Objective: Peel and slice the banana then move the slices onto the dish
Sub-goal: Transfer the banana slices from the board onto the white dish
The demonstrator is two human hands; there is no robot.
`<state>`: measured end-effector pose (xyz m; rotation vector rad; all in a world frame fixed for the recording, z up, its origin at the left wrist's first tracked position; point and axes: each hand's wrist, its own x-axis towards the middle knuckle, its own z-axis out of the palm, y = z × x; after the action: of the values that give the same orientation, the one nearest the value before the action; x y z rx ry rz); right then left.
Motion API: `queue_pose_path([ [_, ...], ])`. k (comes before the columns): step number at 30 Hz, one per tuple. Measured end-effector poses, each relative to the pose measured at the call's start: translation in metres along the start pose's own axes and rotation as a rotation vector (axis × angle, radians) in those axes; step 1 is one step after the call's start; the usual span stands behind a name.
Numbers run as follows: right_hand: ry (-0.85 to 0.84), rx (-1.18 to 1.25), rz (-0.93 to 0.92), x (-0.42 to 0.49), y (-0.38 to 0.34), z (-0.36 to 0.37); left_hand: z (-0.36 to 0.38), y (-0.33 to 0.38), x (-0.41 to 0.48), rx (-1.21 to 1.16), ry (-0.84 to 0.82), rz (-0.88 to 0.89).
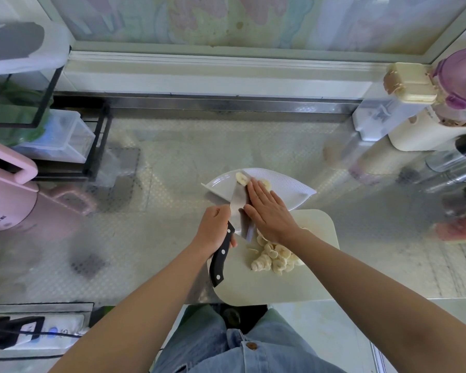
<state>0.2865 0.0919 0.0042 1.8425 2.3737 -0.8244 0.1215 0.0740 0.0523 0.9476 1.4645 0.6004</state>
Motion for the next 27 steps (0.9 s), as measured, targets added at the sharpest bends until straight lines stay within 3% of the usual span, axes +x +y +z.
queue_pose_path([
  [2,-0.021,0.030,0.046,-0.002,0.005,0.001,-0.003,0.000,0.000,0.001,-0.003,0.005],
  [7,0.042,0.056,-0.067,-0.003,-0.002,-0.004,-0.003,0.002,0.000,-0.002,0.021,-0.002],
  [12,0.006,0.104,0.128,0.001,0.009,-0.001,-0.008,0.004,-0.001,-0.019,0.017,-0.015],
  [15,0.095,0.133,-0.041,0.002,0.002,-0.010,-0.008,0.003,-0.003,0.003,-0.004,-0.010],
  [19,0.091,0.023,-0.238,0.008,-0.015,-0.014,-0.006,0.006,-0.008,0.012,-0.064,0.014],
  [27,0.150,-0.100,-0.100,0.004,-0.017,-0.005,-0.002,0.001,-0.008,0.004,-0.041,0.035],
])
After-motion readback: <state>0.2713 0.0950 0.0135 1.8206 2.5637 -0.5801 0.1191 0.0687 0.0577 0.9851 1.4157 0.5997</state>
